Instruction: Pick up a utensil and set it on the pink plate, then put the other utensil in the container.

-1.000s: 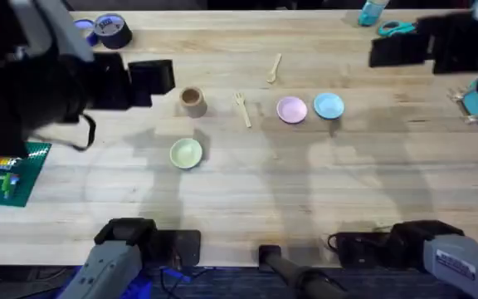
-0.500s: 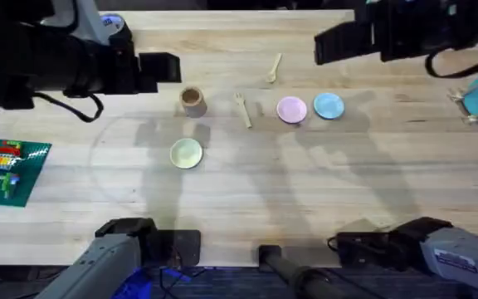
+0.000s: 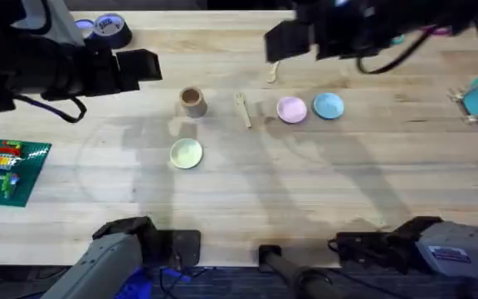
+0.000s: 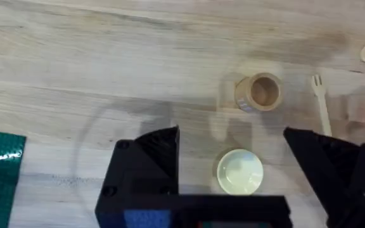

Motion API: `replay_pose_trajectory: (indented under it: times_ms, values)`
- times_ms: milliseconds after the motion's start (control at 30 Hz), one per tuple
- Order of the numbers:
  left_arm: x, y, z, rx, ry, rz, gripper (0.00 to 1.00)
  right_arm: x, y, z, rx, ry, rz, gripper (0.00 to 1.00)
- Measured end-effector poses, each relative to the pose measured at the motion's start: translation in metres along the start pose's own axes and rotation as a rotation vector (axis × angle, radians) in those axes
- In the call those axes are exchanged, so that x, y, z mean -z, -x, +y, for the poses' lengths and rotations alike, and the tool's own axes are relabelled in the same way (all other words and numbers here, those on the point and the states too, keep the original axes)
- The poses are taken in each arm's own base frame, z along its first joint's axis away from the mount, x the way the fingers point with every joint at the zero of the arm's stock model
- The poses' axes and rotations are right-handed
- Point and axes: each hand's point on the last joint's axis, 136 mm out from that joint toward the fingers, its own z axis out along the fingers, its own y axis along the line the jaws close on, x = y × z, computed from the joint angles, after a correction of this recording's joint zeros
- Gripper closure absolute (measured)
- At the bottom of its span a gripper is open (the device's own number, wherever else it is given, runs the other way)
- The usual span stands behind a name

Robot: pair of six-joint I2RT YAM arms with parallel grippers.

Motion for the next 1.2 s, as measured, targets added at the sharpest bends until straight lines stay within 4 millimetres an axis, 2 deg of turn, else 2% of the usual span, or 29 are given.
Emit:
replay_pose_trajectory:
  times_ms: [100, 233, 533, 1200]
  values:
    - [0.0, 0.0, 0.003, 0.009, 0.007, -0.001, 0.007, -0.021, -0.009, 0.01, 0.009, -0.02, 0.046, 0.005]
    - [0.001, 0.0, 0.009, 0.025, 0.019, -0.003, 0.007, -0.039, -0.017, 0.021, 0.03, -0.052, 0.085, 0.005]
    - [0.001, 0.001, 0.014, 0.04, 0.03, -0.005, 0.007, -0.069, 0.0, 0.051, 0.059, -0.086, 0.087, 0.005]
    - [0.001, 0.001, 0.014, 0.04, 0.031, -0.005, 0.008, -0.138, -0.024, 0.043, 0.021, -0.189, 0.179, 0.006]
